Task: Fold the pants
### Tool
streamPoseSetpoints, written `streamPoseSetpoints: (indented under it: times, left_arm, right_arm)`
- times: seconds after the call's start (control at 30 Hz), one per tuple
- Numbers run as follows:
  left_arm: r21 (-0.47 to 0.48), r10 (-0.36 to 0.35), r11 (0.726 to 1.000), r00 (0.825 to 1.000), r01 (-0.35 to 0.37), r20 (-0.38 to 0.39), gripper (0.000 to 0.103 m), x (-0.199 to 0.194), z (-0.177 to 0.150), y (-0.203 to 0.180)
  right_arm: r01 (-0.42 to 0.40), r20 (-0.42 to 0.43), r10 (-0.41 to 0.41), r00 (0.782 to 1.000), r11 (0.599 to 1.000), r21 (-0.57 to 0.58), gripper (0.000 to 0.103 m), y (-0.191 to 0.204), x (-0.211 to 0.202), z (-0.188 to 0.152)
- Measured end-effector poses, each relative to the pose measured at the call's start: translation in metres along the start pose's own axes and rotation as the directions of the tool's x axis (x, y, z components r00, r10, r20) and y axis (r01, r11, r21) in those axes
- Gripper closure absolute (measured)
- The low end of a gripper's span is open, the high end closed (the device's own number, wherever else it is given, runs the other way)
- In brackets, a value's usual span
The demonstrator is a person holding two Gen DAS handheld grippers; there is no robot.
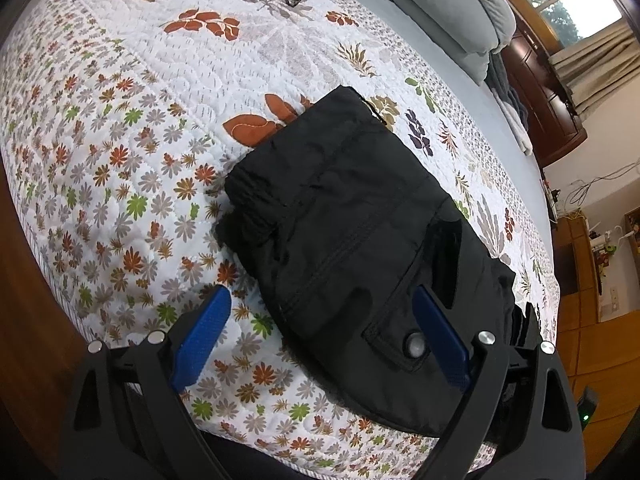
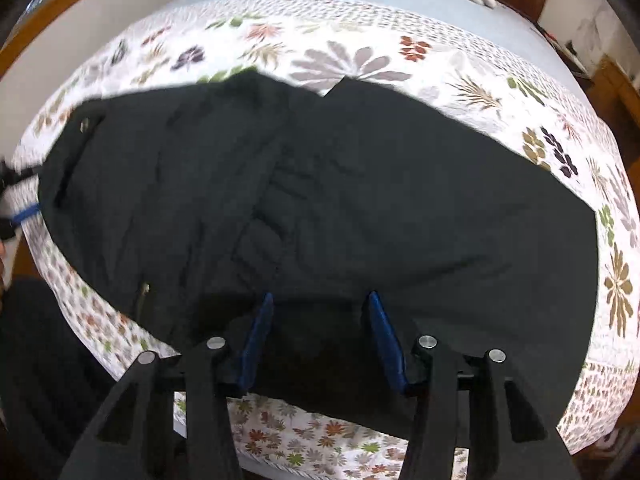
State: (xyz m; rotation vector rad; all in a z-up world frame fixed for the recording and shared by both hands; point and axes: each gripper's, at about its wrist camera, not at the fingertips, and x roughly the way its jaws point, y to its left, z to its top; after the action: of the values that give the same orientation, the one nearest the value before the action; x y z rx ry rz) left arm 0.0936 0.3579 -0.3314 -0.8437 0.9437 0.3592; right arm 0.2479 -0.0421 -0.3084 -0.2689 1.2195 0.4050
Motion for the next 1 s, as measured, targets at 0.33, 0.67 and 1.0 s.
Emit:
streamPoseSetpoints:
  times: [0.33, 0.67, 1.0]
  left_arm:
    - [-0.245, -0.210, 0.947, 0.978, 0.206, 0.012, 0.011, -0.005, 0.003, 0.049]
    - [-0.358, -0.355, 0.872, 0.935, 0.333, 0.004, 0.011, 0.021, 0.013, 0.058]
    - [-0.479, -0.355, 0.812, 0.934, 0.332, 0.044, 0.026, 0.038, 0.014, 0.064]
  right_arm:
    - [-0.245, -0.030, 0.244, 0.969, 0.969, -0.031, 0.035, -0.017, -0.047, 0.051]
    - [-0.484, -0.141, 0.464, 0.874, 0.855, -0.186, 0.027, 0.056, -0.051, 0.179]
    - [-0.653, -0.448, 0.510, 0.735, 0.709, -0.265, 0.015, 0.182, 0.012, 0.249]
